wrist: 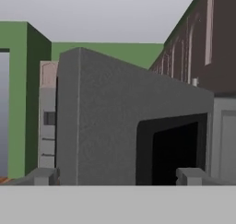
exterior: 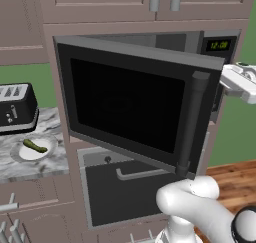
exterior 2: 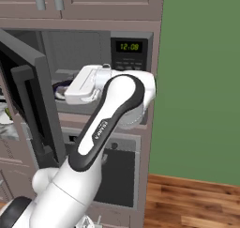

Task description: Pick the squash from the counter and place it in the microwave. Then turn on the microwave.

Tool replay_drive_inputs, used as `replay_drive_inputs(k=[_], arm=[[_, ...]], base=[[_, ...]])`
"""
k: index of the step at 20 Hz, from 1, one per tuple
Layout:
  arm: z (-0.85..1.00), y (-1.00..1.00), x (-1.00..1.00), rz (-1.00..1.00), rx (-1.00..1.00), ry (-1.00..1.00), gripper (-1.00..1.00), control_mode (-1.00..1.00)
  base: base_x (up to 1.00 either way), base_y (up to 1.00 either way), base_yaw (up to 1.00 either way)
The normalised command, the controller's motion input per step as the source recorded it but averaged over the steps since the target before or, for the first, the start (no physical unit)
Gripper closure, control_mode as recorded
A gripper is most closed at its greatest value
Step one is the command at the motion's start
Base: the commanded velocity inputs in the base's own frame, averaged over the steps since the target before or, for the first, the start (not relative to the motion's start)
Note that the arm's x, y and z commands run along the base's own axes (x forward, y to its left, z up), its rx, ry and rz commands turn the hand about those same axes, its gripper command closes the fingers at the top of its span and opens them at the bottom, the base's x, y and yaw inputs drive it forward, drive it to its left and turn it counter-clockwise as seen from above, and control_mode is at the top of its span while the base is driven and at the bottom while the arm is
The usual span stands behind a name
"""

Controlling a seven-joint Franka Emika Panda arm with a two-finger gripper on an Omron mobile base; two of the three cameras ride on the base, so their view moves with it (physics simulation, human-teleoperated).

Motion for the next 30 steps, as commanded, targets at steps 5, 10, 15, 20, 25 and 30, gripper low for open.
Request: replay_drive_inputs(k=[5, 10, 15, 20, 25, 30], arm=[[0.00, 0.35, 0.00, 0.00, 0.00, 0.00, -1.00, -1.00], [0.00, 0.28, 0.00, 0.00, 0.00, 0.00, -1.00, -1.00], [0.00, 0.32, -0.03, 0.00, 0.00, 0.00, -1.00, -1.00], [0.00, 0.41, -0.03, 0.00, 0.00, 0.00, -1.00, -1.00], [0.00, 0.44, -0.09, 0.00, 0.00, 0.01, -1.00, -1.00], [0.00, 0.39, -0.11, 0.00, 0.00, 0.02, -1.00, -1.00]], base=[[0.00, 0.00, 0.00], [0.00, 0.00, 0.00], [0.00, 0.00, 0.00], [0.00, 0.00, 0.00], [0.00, 0.00, 0.00], [0.00, 0.00, 0.00]])
